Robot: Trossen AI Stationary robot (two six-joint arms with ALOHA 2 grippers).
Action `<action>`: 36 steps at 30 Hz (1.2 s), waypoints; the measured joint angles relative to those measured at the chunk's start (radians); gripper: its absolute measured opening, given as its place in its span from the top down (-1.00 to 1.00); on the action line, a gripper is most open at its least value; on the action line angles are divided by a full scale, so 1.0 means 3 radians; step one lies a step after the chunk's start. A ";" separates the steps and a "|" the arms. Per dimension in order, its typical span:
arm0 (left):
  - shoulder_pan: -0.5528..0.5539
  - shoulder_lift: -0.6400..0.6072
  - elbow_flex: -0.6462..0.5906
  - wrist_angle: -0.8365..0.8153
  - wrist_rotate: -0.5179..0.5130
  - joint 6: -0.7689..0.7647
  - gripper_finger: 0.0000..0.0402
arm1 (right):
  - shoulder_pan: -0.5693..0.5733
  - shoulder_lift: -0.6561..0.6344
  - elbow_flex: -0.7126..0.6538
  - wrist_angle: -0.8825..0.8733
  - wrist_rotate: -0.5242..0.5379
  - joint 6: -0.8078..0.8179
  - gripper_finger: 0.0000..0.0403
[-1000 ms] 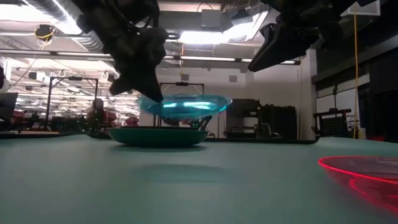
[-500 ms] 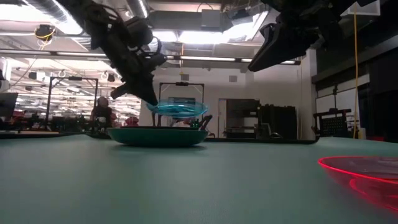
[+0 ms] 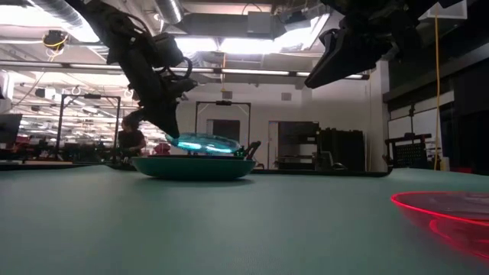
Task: Stack plastic plates
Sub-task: Stack the blue plate on top of the light pink plate
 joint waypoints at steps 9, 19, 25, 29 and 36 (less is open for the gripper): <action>-0.0070 0.0000 0.0000 0.0015 -0.0125 -0.0093 1.00 | 0.0001 0.0000 0.0000 0.0000 0.0000 0.0000 0.72; -0.0252 0.0000 0.0000 0.0015 -0.0295 -0.0196 1.00 | 0.0000 0.0000 0.0000 0.0001 -0.0001 -0.0001 0.72; -0.0333 0.0000 0.0000 0.0013 -0.0471 -0.0195 1.00 | 0.0000 0.0000 0.0000 0.0001 0.0000 -0.0001 0.72; -0.0359 0.0000 0.0000 0.0012 -0.0467 -0.0195 1.00 | 0.0001 0.0000 0.0000 0.0002 -0.0001 -0.0001 0.72; -0.0359 0.0000 0.0000 0.0007 -0.0465 -0.0195 0.83 | 0.0001 0.0000 0.0000 0.0003 -0.0001 -0.0001 0.72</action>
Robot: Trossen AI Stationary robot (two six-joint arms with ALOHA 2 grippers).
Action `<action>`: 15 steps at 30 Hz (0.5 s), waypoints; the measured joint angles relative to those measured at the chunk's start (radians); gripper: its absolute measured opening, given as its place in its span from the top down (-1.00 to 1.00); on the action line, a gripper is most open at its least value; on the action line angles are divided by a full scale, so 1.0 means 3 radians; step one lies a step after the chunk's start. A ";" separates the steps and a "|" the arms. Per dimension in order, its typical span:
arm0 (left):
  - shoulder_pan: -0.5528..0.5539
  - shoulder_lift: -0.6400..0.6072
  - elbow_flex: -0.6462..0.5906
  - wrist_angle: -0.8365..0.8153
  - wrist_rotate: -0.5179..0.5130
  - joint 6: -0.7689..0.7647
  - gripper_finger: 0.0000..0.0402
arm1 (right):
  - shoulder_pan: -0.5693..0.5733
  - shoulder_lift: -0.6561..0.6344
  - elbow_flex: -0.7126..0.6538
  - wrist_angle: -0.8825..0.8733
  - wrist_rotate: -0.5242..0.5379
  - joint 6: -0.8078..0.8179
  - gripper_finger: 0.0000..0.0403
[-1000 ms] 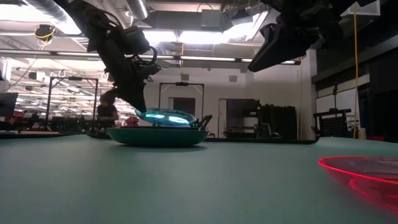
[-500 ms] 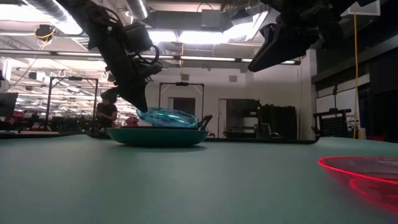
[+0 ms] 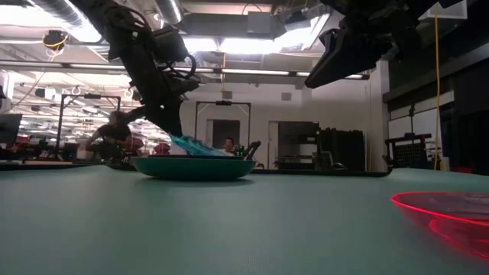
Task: Stack plastic plates
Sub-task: Stack the blue plate on top of the light pink plate, then stack the light pink plate on top of the blue plate
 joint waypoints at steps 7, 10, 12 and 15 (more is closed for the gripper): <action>0.0001 0.0000 0.0000 -0.0003 -0.0100 0.0015 0.71 | -0.0001 0.0001 0.0000 0.0000 -0.0001 0.0001 0.72; 0.0001 0.0000 0.0000 -0.0003 -0.0217 0.0174 0.71 | 0.0003 0.0000 0.0000 0.0000 -0.0037 0.0001 0.72; 0.0002 0.0000 0.0000 -0.0002 -0.0244 0.0313 0.71 | 0.0001 0.0000 0.0000 0.0000 -0.0101 -0.0001 0.72; 0.0000 0.0000 0.0000 0.0004 -0.0244 0.0385 0.71 | 0.0001 0.0000 0.0000 -0.0001 -0.0175 0.0001 0.72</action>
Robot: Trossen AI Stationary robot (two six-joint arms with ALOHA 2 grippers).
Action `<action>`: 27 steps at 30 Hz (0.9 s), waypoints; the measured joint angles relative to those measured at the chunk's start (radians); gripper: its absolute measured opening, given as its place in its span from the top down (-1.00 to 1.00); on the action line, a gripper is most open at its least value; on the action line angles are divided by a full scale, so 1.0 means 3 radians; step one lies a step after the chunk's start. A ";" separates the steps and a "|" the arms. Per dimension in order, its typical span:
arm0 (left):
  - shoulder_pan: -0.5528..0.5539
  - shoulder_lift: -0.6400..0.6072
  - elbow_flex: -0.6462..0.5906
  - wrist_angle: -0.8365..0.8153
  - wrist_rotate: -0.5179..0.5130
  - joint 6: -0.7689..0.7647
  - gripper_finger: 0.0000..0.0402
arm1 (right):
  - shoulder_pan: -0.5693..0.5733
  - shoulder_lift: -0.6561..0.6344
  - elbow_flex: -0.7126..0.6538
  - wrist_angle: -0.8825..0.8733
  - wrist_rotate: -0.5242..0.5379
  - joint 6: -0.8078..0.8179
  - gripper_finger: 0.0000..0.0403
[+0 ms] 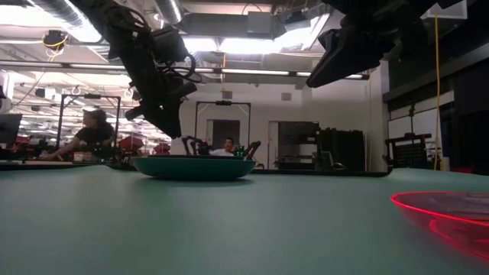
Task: Stack plastic plates
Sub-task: Stack the light pink plate on top of the blue plate
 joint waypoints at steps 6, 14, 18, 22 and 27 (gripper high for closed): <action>-0.0001 0.0000 0.0000 0.0003 0.0016 -0.0025 0.70 | 0.0000 0.0000 0.0000 -0.0001 -0.0039 0.0000 0.72; -0.0295 0.0000 0.0000 0.0074 0.0444 0.0054 0.70 | 0.0000 0.0001 0.0000 0.0003 -0.0420 0.0000 0.72; -0.0637 0.0000 0.0000 0.0238 0.0445 0.0077 0.70 | 0.0001 0.0001 0.0000 0.0002 -0.0707 0.0001 0.72; -0.0993 -0.0001 0.0000 0.0461 0.0443 0.0079 0.70 | 0.0003 0.0001 0.0000 -0.0004 -0.0849 0.0000 0.72; -0.1356 -0.0001 0.0000 0.0587 0.0443 0.0079 0.70 | 0.0078 0.0001 0.0000 -0.0004 -0.1057 0.0013 0.72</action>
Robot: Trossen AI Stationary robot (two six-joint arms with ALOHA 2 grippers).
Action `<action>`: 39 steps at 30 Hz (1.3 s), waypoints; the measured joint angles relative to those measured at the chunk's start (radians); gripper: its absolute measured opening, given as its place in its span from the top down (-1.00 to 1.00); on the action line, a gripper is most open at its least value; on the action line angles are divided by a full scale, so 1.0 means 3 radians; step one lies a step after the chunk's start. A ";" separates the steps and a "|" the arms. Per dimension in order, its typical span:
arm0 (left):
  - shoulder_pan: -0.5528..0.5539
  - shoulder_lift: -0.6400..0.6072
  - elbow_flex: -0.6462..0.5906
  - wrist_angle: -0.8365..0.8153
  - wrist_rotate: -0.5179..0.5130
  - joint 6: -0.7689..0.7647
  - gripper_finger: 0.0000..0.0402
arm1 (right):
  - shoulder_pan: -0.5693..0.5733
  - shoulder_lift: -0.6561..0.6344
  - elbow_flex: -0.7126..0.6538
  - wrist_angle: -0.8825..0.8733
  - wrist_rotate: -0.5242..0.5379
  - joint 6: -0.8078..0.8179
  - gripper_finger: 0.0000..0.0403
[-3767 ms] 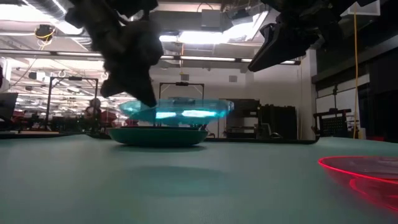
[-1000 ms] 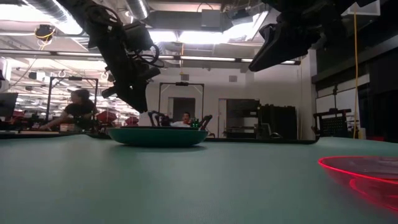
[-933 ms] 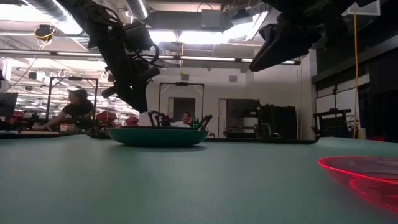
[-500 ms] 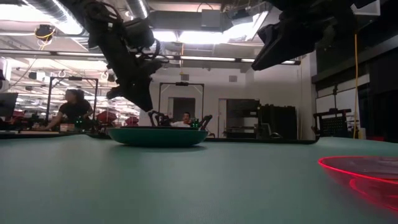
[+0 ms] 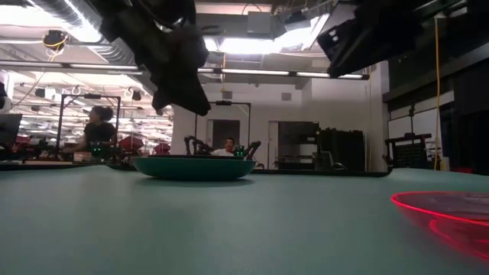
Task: Stack plastic plates
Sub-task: Stack the light pink plate on top of the blue plate
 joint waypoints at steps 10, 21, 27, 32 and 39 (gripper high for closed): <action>-0.0398 0.0000 0.0000 -0.0001 -0.0011 0.0005 0.70 | 0.0668 0.0000 0.0001 -0.0128 0.0106 0.0359 0.72; -0.0414 0.0000 0.0000 -0.0004 -0.0010 0.0005 0.70 | 0.1313 0.0000 -0.0015 -0.1086 0.0689 0.2269 0.72; -0.0413 0.0000 0.0000 -0.0005 -0.0009 0.0005 0.70 | 0.1478 0.0000 -0.0225 -0.0880 0.0791 0.2752 0.72; -0.0413 0.0000 0.0000 -0.0005 -0.0009 0.0005 0.70 | 0.1470 0.0001 -0.0400 -0.0678 0.0801 0.3000 0.72; -0.0413 0.0000 0.0000 -0.0006 -0.0026 0.0005 0.70 | 0.1470 0.0039 -0.0502 -0.0502 0.0796 0.3373 0.72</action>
